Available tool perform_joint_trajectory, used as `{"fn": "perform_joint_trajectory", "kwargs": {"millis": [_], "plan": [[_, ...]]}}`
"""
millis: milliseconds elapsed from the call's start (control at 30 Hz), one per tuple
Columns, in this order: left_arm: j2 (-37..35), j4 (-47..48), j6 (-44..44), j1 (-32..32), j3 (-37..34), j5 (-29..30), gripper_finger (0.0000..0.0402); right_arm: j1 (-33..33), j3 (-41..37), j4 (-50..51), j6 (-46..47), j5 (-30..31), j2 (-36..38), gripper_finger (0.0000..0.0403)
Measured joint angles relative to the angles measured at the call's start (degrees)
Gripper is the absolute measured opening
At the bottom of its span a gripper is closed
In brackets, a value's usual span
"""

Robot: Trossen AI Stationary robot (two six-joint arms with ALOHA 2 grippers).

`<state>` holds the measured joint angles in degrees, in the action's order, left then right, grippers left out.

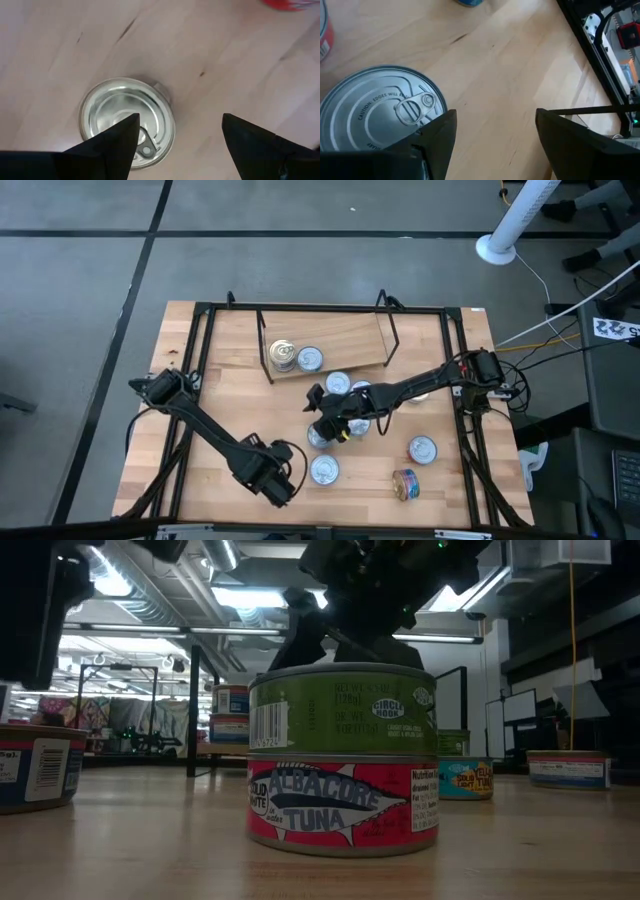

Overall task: Stack canned seafood by type on shelf
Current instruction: Stack the blue and pink tuna can on top of the other blue tuna cans on the shelf

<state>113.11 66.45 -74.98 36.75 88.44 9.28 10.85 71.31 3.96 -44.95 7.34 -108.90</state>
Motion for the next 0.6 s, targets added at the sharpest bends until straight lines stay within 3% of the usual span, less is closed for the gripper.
{"fn": "perform_joint_trajectory", "kwargs": {"millis": [600], "plan": [[5.3,3.5,-1.6,0.0,0.0,-1.4,0.0276,0.0,0.0,0.0,1.4,-0.5,0.0,0.0271]]}}
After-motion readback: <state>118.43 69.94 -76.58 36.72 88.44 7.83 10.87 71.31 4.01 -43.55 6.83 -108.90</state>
